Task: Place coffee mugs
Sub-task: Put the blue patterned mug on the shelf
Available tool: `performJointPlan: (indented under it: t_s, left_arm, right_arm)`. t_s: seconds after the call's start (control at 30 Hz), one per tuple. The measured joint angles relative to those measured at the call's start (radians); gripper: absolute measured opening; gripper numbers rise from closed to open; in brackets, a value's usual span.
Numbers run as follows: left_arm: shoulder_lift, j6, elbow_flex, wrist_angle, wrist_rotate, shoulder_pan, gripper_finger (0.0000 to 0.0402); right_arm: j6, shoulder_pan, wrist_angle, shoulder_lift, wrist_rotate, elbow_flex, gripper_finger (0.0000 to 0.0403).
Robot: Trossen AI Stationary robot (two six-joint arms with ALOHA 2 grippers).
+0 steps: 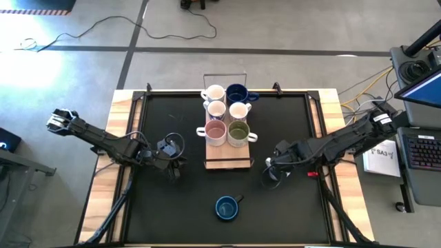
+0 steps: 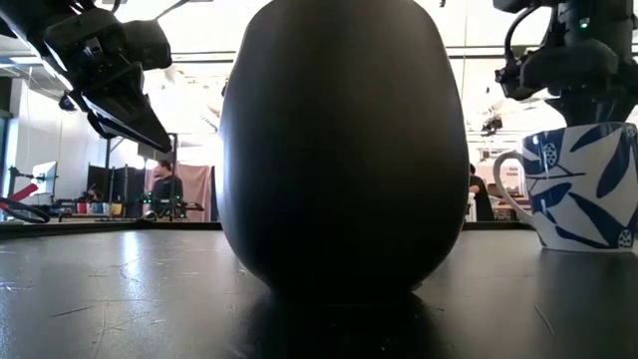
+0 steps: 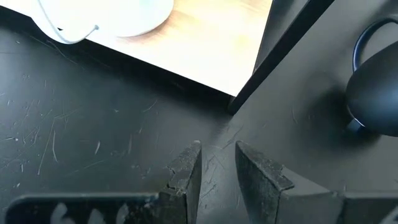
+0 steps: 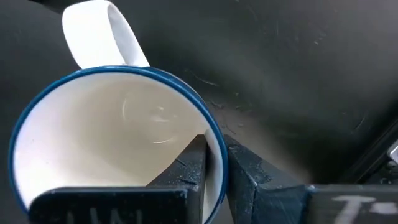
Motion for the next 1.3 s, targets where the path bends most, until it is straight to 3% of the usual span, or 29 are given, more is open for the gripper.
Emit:
performJointPlan:
  t_s: [0.3,0.5,0.77,0.93,1.3]
  left_arm:
    - [0.0,0.0,0.0,0.003,0.0,0.0,0.008]
    - [0.0,-0.001,0.0,0.003,0.0,0.0,0.008]
    - [0.0,-0.019,0.0,0.002,0.0,0.0,0.008]
    - [0.0,-0.027,0.0,0.002,0.0,0.0,0.008]
    - [0.0,-0.027,0.0,0.0,0.0,0.0,0.008]
  right_arm:
    - [-0.093,0.0,-0.018,-0.001,-0.015,-0.002,0.009]
    - [-0.419,0.0,-0.091,-0.009,-0.012,0.058,0.0121]
    - [-0.802,-0.018,-0.084,0.004,0.002,0.097,0.0125]
    - [-0.899,-0.051,-0.078,0.007,0.066,0.097,0.0125]
    - [-1.146,-0.072,0.057,0.022,0.047,0.097,0.0119]
